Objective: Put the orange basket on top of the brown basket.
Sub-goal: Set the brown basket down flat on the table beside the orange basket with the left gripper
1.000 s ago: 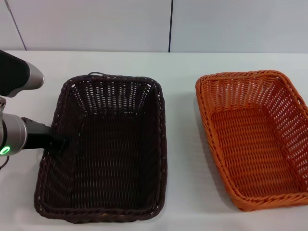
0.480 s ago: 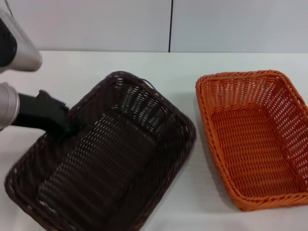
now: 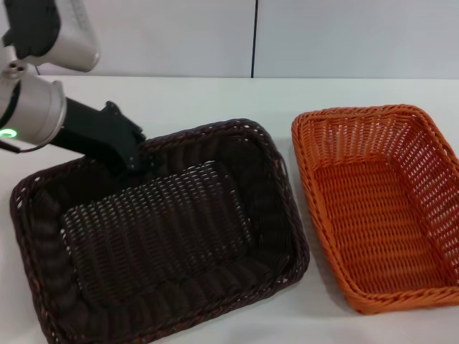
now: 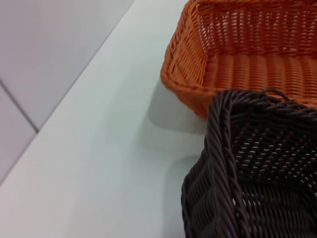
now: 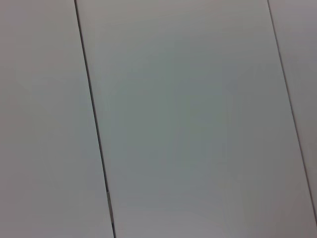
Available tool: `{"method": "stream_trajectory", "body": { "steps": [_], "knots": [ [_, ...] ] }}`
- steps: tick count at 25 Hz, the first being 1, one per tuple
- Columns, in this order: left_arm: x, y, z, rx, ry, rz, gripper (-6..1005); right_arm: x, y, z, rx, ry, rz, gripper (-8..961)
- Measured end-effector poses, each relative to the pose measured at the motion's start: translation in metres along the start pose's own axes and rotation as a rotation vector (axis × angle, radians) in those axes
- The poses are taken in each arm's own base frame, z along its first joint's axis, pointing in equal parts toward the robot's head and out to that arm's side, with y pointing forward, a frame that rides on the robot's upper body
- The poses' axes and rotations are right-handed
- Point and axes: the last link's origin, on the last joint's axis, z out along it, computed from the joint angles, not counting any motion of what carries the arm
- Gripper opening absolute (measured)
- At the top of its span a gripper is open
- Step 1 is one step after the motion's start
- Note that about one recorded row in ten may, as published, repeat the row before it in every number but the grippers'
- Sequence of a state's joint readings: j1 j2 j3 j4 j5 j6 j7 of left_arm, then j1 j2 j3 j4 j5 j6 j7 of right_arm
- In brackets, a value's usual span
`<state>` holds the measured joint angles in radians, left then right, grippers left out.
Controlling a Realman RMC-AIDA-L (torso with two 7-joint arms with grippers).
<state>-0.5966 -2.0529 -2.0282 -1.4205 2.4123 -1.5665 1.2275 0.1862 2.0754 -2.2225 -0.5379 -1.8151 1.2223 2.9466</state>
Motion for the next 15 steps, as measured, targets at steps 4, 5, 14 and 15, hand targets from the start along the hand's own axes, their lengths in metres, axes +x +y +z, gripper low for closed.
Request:
{"method": "stream_trajectory", "body": {
  "steps": [4, 5, 14, 15],
  "knots": [
    [0.008, -0.009, 0.012, 0.000, 0.009, 0.053, 201, 0.000, 0.000, 0.000, -0.001, -0.001, 0.000, 774],
    [0.008, -0.011, 0.014, 0.007, 0.012, 0.056, 210, 0.000, 0.001, 0.000, -0.001, -0.001, 0.000, 774],
    [0.014, -0.019, 0.028, 0.063, 0.014, 0.064, 283, -0.002, 0.004, 0.002, -0.014, -0.007, 0.001, 775],
    [0.016, -0.017, 0.030, 0.059, 0.006, 0.079, 291, -0.002, 0.005, 0.002, -0.017, -0.008, 0.001, 775]
  ]
}}
